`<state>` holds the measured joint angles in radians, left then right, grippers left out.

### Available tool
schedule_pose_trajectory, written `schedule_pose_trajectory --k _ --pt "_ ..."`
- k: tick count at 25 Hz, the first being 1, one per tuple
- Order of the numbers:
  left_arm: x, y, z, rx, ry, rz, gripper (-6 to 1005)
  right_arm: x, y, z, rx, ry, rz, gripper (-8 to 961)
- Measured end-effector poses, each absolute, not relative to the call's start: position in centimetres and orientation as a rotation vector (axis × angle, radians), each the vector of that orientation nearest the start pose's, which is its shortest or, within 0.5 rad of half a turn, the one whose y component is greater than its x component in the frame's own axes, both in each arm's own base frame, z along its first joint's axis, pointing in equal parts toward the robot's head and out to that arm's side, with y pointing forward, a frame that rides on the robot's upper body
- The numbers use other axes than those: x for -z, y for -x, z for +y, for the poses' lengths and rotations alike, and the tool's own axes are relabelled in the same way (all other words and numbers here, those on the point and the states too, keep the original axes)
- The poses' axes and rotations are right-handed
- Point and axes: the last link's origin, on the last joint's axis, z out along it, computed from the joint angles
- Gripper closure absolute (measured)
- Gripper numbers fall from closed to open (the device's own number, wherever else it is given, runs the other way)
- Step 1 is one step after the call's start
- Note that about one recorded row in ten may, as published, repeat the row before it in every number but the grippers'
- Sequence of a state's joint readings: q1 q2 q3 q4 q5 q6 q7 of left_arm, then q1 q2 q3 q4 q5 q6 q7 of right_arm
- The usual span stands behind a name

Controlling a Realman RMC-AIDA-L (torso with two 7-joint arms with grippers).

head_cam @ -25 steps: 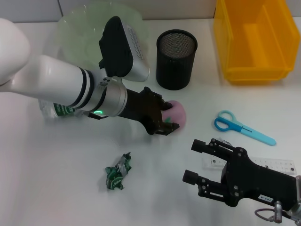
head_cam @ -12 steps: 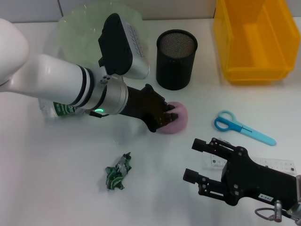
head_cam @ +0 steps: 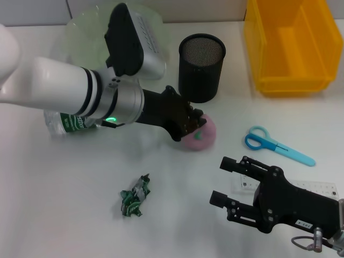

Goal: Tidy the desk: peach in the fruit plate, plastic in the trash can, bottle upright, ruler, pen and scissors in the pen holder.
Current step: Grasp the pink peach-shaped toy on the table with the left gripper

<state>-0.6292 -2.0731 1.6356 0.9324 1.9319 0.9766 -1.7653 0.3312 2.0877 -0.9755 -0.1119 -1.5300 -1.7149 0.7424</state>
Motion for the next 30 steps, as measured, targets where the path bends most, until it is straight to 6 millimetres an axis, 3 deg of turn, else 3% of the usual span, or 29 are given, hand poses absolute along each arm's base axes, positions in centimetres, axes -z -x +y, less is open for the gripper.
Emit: schedule_pose_trajectory --k 9,19,30 --pt "8.58 16.29 36.6 0.101 2.861 -0.199 893 6.83 -28.32 20.57 -1.208 2.571 0.553 201" --pt "9.0 16.1 36.62 0.085 2.876 -0.188 800 6.85 -28.26 20.63 -1.209 2.573 0.55 201" --pt "9.25 16.27 37.04 0.074 2.854 -0.197 408 6.93 -28.25 20.74 -1.201 2.578 0.549 200"
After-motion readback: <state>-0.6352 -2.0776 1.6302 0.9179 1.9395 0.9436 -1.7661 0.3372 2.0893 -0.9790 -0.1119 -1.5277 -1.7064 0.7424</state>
